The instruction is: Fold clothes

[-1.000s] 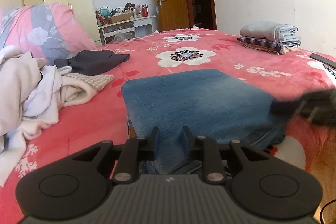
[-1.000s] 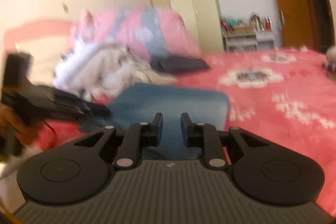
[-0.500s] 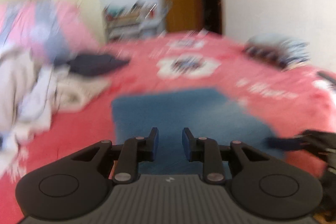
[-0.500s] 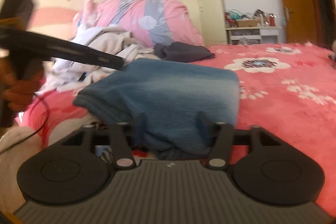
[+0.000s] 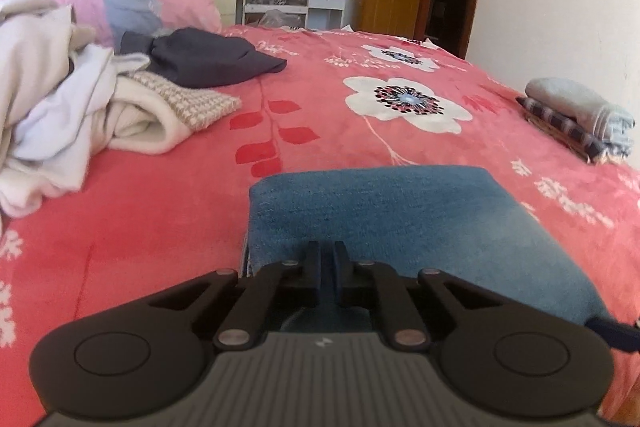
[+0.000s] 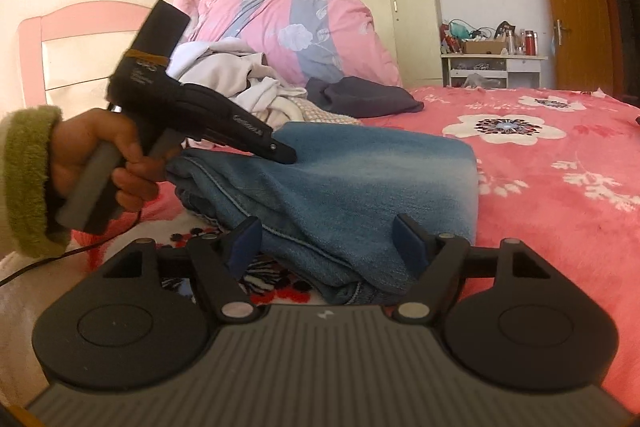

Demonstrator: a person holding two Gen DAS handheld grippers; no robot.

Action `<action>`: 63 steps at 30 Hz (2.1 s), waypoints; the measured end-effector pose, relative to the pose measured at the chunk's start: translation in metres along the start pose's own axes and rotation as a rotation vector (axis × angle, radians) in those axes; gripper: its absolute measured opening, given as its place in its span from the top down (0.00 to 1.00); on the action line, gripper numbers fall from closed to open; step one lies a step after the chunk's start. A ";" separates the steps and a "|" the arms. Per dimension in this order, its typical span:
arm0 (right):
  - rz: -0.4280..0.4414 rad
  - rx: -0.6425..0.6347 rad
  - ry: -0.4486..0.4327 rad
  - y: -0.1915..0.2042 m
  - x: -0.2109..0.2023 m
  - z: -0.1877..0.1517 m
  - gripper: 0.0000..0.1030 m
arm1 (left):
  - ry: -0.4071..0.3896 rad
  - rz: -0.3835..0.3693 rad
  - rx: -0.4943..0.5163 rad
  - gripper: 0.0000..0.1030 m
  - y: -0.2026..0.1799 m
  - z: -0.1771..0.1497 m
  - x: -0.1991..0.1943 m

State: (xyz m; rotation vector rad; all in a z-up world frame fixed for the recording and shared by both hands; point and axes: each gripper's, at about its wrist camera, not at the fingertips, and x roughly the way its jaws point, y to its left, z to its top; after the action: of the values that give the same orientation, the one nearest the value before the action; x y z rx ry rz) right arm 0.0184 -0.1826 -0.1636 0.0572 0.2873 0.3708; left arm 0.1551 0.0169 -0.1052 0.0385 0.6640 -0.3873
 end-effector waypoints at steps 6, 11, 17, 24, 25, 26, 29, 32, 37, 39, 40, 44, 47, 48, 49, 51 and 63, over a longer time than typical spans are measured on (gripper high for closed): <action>0.057 0.013 -0.074 0.004 -0.027 0.016 0.45 | 0.000 0.003 0.018 0.93 0.000 0.002 0.002; 0.046 0.108 -0.138 -0.009 -0.031 0.032 0.65 | 0.003 -0.051 -0.051 0.91 0.016 0.005 -0.010; 0.025 0.186 -0.064 -0.016 0.009 0.033 0.80 | -0.046 -0.013 -0.100 0.83 0.038 0.004 -0.054; 0.169 0.029 -0.020 0.038 0.040 0.030 0.83 | -0.150 -0.065 -0.066 0.72 0.018 0.025 -0.079; 0.158 0.003 -0.030 0.040 0.038 0.033 0.83 | -0.160 -0.081 -0.055 0.71 0.011 0.030 -0.075; 0.144 -0.018 -0.040 0.041 0.035 0.037 0.83 | -0.169 -0.095 -0.043 0.71 0.003 0.035 -0.071; 0.042 0.005 -0.098 0.017 0.025 0.059 0.83 | -0.168 -0.096 0.008 0.71 -0.016 0.045 -0.049; -0.083 0.042 -0.091 -0.023 0.037 0.084 0.83 | -0.112 -0.052 0.048 0.71 -0.024 0.048 -0.018; -0.146 0.155 0.077 -0.078 0.092 0.091 0.83 | 0.024 0.033 0.041 0.74 -0.005 0.044 0.029; -0.118 0.219 0.222 -0.091 0.121 0.070 0.82 | 0.041 0.021 0.011 0.74 0.003 0.044 0.035; -0.112 0.232 0.211 -0.092 0.122 0.064 0.82 | 0.046 0.014 0.000 0.74 0.007 0.045 0.036; -0.098 0.240 0.205 -0.092 0.120 0.062 0.82 | 0.041 -0.014 -0.029 0.74 0.013 0.049 0.029; -0.087 0.252 0.199 -0.094 0.115 0.069 0.81 | -0.014 -0.042 -0.072 0.58 0.020 0.054 -0.005; -0.084 0.263 0.193 -0.097 0.112 0.073 0.81 | -0.030 -0.051 -0.083 0.54 0.022 0.053 -0.021; -0.087 0.268 0.183 -0.097 0.106 0.076 0.80 | -0.046 -0.060 -0.093 0.53 0.025 0.052 -0.036; -0.085 0.271 0.158 -0.094 0.094 0.085 0.80 | -0.052 -0.062 -0.125 0.48 0.030 0.042 -0.066; 0.099 0.073 0.075 -0.008 0.042 0.101 0.73 | -0.032 -0.104 -0.291 0.51 0.036 -0.051 -0.122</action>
State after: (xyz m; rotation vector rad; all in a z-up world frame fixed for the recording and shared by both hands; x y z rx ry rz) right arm 0.0876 -0.1748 -0.0792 0.1295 0.3725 0.4612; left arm 0.0497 0.0995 -0.0747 -0.2793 0.6871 -0.3869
